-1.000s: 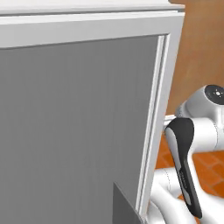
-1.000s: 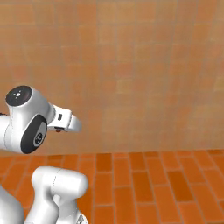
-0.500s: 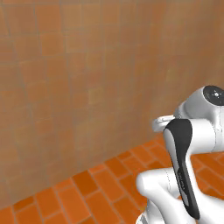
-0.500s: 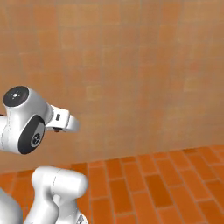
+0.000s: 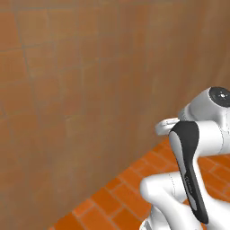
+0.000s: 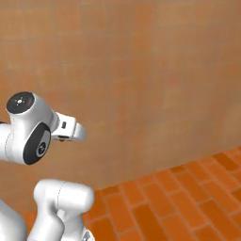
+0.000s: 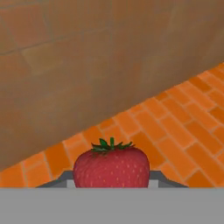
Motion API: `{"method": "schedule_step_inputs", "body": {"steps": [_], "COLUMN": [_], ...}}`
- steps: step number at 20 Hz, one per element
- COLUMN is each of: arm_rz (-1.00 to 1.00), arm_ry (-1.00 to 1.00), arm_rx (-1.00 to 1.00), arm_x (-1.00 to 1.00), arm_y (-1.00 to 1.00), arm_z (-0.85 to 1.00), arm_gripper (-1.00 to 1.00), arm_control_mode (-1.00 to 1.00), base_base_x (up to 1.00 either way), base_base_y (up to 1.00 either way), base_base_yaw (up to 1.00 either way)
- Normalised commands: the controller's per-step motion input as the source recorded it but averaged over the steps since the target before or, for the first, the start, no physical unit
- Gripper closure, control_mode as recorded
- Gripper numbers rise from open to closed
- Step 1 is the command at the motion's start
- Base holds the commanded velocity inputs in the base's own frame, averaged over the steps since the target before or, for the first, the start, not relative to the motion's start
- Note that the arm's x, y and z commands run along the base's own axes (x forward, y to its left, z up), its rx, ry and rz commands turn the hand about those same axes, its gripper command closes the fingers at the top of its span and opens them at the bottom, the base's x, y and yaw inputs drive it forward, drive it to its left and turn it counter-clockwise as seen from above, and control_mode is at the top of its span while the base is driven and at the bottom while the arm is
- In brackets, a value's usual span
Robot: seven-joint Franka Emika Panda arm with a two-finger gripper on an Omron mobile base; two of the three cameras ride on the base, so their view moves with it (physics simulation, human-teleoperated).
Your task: Take the strawberry from the fridge and place it on top of the pancake, located on the dining counter.
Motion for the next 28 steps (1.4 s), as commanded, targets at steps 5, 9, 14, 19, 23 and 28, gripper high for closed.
{"method": "schedule_step_inputs", "body": {"steps": [5, 9, 14, 19, 23, 28], "arm_rz": [0.0, 0.0, 0.0, 0.0, 0.0, 0.0], "arm_ry": [0.0, 0.0, 0.0, 0.0, 0.0, 0.0], "arm_rx": [0.0, 0.0, 0.0, 0.0, 0.0, 0.0], "arm_x": [0.0, 0.0, 0.0, 0.0, 0.0, 0.0], "arm_y": [0.0, 0.0, 0.0, 0.0, 0.0, 0.0], "arm_z": [0.0, 0.0, 0.0, 0.0, 0.0, 0.0], "arm_gripper": [1.0, 1.0, 1.0, 1.0, 1.0, 1.0], "arm_control_mode": [1.0, 1.0, 1.0, 1.0, 1.0, 1.0], "base_base_x": [0.21, 0.03, 0.41, 0.88, 1.0, 0.99], "base_base_y": [0.0, 0.0, 0.0, 0.49, 0.53, 0.37], "base_base_yaw": [-0.9, -0.96, -0.79, -0.38, -0.16, -0.56]}}
